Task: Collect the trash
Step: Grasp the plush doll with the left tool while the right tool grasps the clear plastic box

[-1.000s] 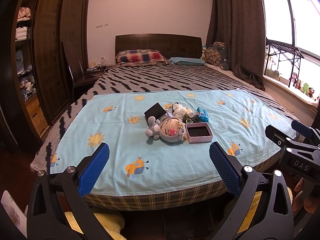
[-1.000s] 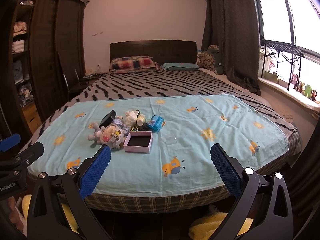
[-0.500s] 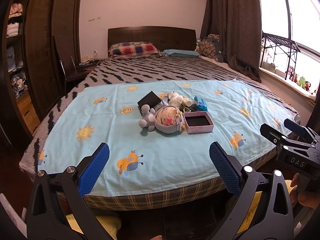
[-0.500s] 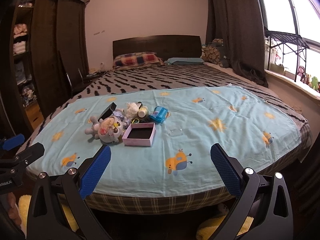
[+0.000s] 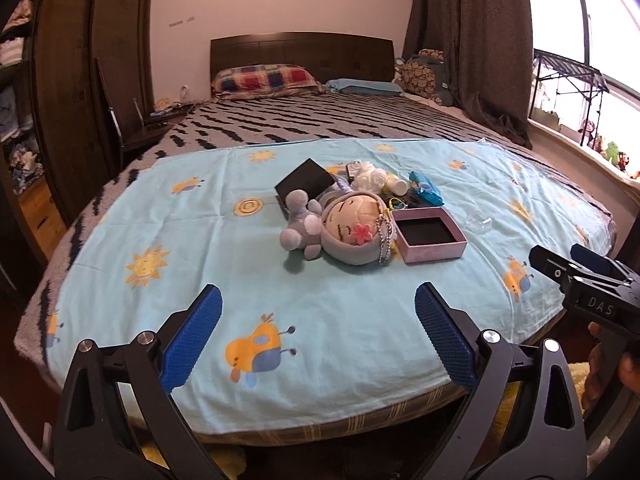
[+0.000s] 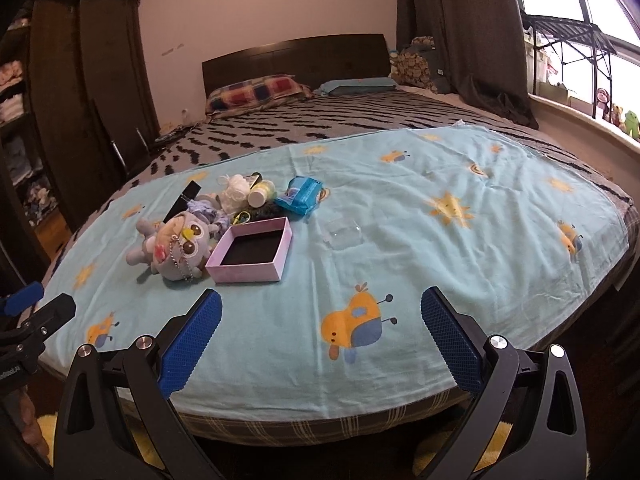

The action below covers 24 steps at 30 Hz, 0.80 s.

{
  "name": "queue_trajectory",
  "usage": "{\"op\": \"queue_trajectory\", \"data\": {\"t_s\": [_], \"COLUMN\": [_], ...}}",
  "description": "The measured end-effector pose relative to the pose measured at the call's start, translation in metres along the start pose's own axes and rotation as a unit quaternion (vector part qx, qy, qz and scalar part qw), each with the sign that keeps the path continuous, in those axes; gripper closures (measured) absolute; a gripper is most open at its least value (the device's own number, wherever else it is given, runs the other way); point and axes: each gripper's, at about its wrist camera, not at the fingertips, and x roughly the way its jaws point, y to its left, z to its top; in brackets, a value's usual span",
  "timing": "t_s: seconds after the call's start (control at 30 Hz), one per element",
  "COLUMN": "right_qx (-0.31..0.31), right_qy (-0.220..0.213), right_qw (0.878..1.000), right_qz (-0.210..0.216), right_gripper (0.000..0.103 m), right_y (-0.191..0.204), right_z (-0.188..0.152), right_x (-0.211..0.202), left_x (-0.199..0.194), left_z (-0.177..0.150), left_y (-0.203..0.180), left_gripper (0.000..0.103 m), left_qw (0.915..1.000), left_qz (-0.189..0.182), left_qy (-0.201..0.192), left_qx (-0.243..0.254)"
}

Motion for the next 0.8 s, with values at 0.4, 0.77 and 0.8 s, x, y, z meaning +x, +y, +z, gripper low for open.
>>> {"op": "queue_trajectory", "data": {"t_s": [0.4,0.77,0.8], "right_qx": [0.013,-0.012,-0.012], "right_qy": [0.032,0.037,0.04], "right_qw": [0.999,0.999,0.999], "right_qz": [0.012,0.002,0.003], "right_gripper": [0.033,0.035,0.035], "right_y": [-0.024,-0.017,-0.017], "right_z": [0.028,0.047,0.048], "right_x": [0.077,0.114,0.117], "left_x": [0.068,0.108,0.113], "left_z": [0.032,0.047,0.048], "left_y": [-0.007,-0.03,-0.03], "left_gripper": [0.028,0.03,0.03], "left_qw": [0.9983,0.9972,0.997], "left_qz": [-0.051,-0.054,-0.053], "left_qy": [0.023,0.05,0.054], "left_qx": [-0.018,0.015,0.015]}}
